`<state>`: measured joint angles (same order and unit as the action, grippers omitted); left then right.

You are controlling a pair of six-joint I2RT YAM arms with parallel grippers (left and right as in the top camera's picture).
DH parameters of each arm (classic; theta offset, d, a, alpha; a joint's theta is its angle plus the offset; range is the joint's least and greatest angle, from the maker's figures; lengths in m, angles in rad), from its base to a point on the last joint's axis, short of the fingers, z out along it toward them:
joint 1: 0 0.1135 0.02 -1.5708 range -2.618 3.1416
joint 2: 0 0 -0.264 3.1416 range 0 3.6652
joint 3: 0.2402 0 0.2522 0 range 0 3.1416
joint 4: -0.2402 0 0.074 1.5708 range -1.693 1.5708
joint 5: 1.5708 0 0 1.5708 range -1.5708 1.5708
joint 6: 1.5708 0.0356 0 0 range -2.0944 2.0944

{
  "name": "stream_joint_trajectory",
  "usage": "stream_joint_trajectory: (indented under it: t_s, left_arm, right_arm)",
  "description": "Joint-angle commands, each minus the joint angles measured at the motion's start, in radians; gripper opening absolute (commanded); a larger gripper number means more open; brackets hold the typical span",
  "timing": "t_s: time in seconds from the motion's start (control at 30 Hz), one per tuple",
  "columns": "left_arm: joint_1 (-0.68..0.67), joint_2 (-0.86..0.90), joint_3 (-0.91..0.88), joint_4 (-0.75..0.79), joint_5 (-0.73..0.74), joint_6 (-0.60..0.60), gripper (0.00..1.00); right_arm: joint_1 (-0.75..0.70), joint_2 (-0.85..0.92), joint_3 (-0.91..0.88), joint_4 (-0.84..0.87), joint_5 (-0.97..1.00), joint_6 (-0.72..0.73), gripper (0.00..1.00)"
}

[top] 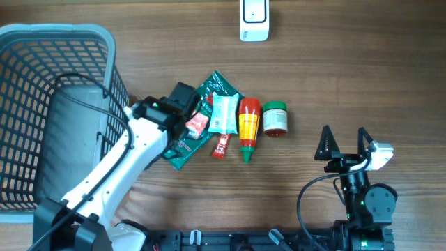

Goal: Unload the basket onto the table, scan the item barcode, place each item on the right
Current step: 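Carry the tissue pack out and drop it on the glove pack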

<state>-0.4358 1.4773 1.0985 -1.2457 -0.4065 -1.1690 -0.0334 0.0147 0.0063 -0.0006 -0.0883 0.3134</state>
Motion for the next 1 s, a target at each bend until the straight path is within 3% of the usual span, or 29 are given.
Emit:
stream_joint_trajectory:
  t_s: [0.0, 0.37, 0.6, 0.77, 0.87, 0.97]
  left_arm:
    - [0.056, -0.006, 0.000, -0.057, -0.086, -0.021, 1.00]
    - [0.235, -0.006, 0.000, -0.069, -0.082, 0.070, 1.00]
    - [0.106, -0.031, 0.000, 0.036, 0.058, 0.127, 1.00]
    - [-0.050, -0.092, 0.005, 0.296, 0.146, 0.296, 1.00]
    - [-0.097, -0.141, 0.041, 0.453, 0.146, 0.496, 1.00]
    - [-0.100, -0.184, 0.106, 0.509, 0.148, 0.681, 1.00]
  right_arm:
    - [0.004, -0.010, -0.001, 0.003, 0.011, 0.004, 1.00]
    - [0.004, -0.010, -0.001, 0.003, 0.011, 0.004, 1.00]
    - [0.004, -0.010, -0.001, 0.003, 0.011, 0.004, 1.00]
    - [0.004, -0.010, -0.001, 0.003, 0.011, 0.004, 1.00]
    - [0.004, -0.010, -0.001, 0.003, 0.011, 0.004, 1.00]
    - [0.004, -0.010, -0.001, 0.003, 0.011, 0.004, 1.00]
